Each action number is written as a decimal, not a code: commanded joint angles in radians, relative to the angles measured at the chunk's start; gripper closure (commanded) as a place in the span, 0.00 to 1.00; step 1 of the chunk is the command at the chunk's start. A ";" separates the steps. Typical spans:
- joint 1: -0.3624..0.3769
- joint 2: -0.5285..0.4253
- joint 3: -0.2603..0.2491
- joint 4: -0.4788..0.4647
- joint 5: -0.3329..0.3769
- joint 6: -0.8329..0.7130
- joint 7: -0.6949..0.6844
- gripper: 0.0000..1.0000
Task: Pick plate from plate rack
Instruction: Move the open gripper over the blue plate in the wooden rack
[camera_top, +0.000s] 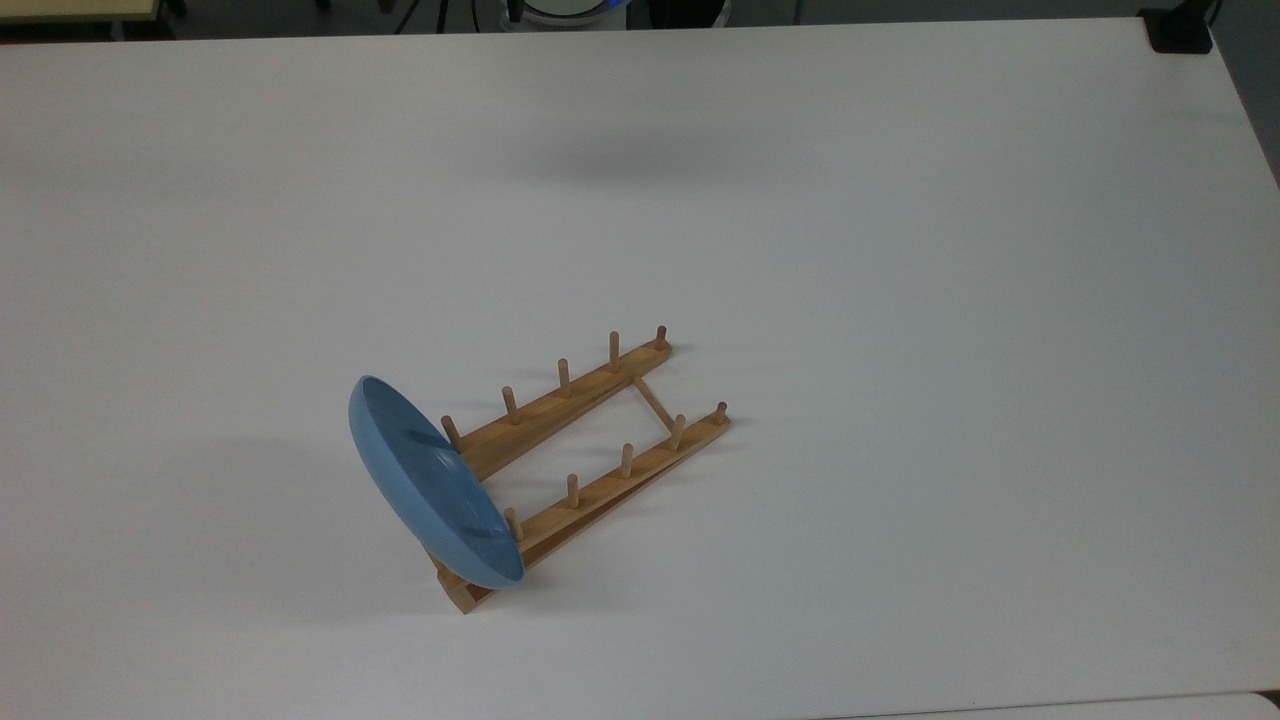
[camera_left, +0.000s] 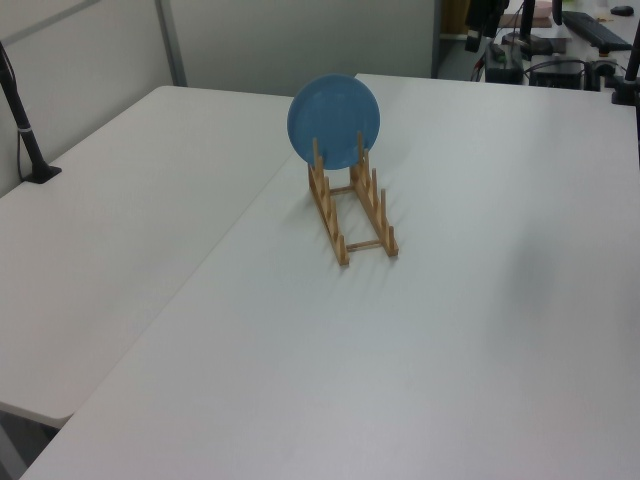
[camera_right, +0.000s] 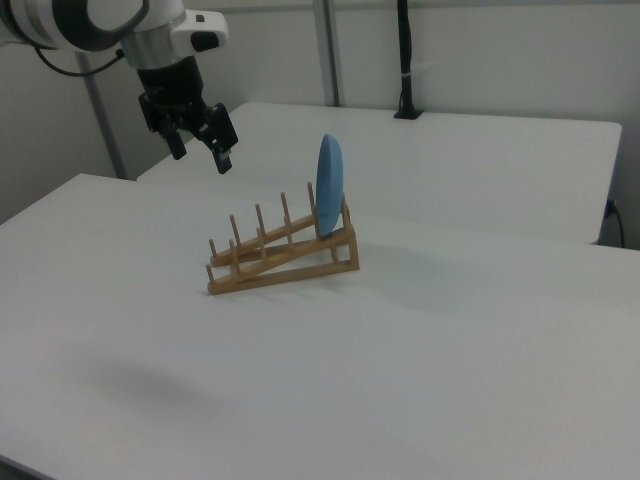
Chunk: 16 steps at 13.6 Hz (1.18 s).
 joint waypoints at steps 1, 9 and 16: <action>0.011 -0.005 0.001 -0.022 0.026 -0.007 -0.011 0.00; 0.011 0.001 0.002 -0.020 0.026 -0.009 -0.025 0.00; -0.017 0.021 -0.002 0.009 0.020 -0.116 -0.396 0.00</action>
